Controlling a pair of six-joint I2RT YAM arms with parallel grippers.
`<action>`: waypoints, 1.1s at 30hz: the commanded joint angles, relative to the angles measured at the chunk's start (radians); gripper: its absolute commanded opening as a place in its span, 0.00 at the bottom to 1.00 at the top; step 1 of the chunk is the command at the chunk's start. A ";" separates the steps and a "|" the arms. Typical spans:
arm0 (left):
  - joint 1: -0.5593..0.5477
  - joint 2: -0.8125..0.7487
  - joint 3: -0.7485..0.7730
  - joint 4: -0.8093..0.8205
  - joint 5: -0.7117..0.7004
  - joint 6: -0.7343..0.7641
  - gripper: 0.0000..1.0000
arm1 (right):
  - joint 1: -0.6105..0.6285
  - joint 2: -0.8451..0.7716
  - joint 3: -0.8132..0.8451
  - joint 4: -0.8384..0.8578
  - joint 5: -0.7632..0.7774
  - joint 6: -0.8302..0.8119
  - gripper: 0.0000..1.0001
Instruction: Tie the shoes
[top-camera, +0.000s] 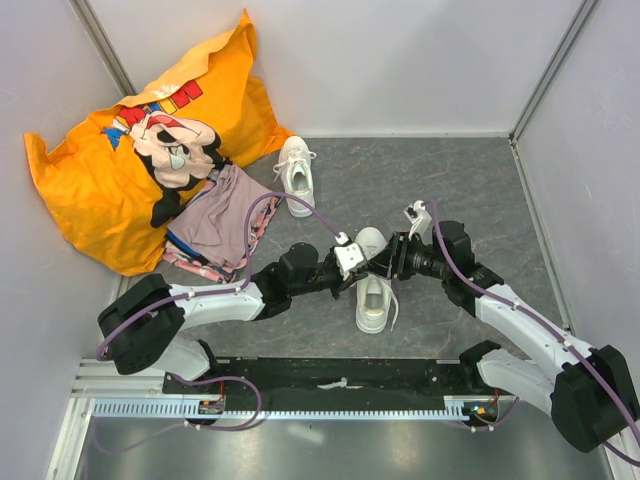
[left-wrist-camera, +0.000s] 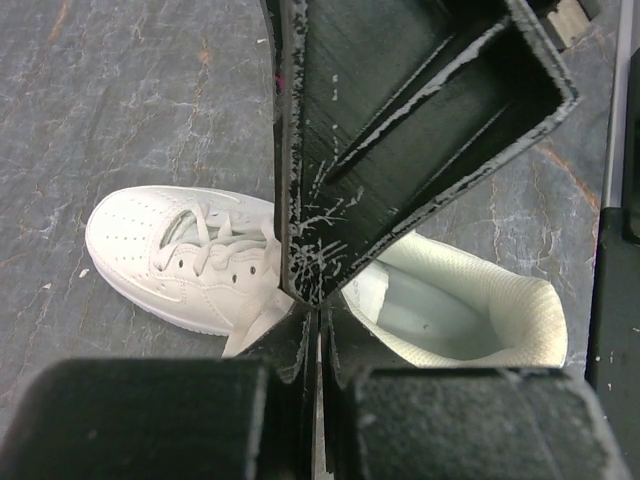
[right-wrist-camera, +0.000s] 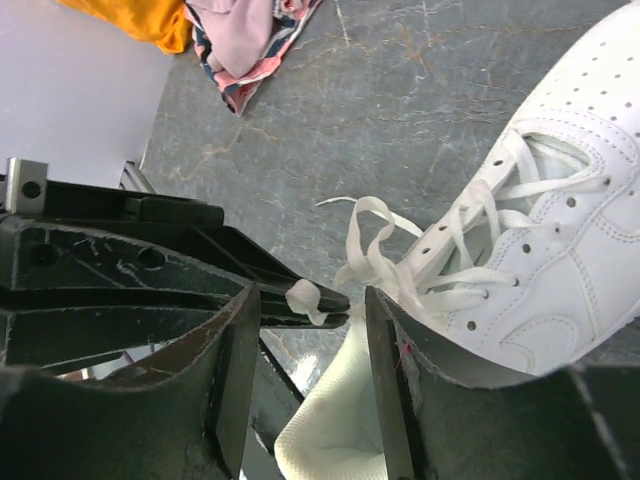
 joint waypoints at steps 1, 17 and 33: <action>-0.002 -0.019 0.042 0.016 0.017 0.052 0.02 | 0.007 0.020 0.055 0.004 -0.007 0.013 0.50; -0.003 -0.046 0.020 0.019 -0.028 0.048 0.29 | 0.012 -0.007 0.025 0.030 0.016 0.125 0.00; -0.002 -0.042 0.031 0.056 -0.040 0.008 0.28 | 0.010 -0.016 -0.006 0.041 0.040 0.151 0.00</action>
